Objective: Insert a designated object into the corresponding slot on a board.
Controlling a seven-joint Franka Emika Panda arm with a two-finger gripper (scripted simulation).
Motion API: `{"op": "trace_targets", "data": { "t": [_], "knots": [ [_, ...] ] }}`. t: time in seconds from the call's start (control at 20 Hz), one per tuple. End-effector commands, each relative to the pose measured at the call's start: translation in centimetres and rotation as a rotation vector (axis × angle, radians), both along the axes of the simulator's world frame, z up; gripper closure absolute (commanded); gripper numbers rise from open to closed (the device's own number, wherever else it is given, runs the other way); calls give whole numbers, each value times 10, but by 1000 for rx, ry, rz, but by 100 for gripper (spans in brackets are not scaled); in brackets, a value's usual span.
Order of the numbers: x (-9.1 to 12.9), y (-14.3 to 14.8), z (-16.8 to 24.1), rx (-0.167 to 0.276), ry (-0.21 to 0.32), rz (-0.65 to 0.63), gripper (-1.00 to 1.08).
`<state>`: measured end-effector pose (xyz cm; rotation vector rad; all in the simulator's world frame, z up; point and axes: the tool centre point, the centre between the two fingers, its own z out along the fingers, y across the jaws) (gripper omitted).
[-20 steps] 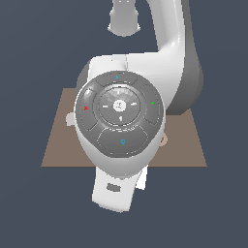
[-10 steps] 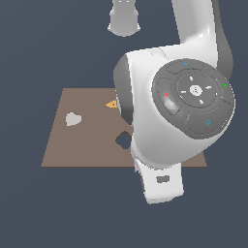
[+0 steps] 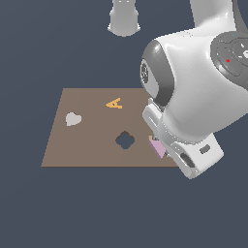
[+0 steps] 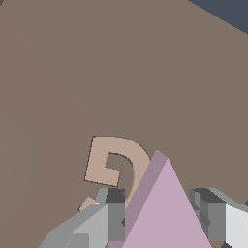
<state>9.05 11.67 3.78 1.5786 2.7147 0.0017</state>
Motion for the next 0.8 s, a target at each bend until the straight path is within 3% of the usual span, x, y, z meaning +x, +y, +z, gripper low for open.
{"op": "trace_targets", "data": {
  "t": [0.0,0.35,0.75],
  "knots": [
    [-16,14,1,0,-1,116,108],
    [-73,42,1,0,-1,461,108],
    [-130,49,2,-1,0,772,108]
  ]
}}
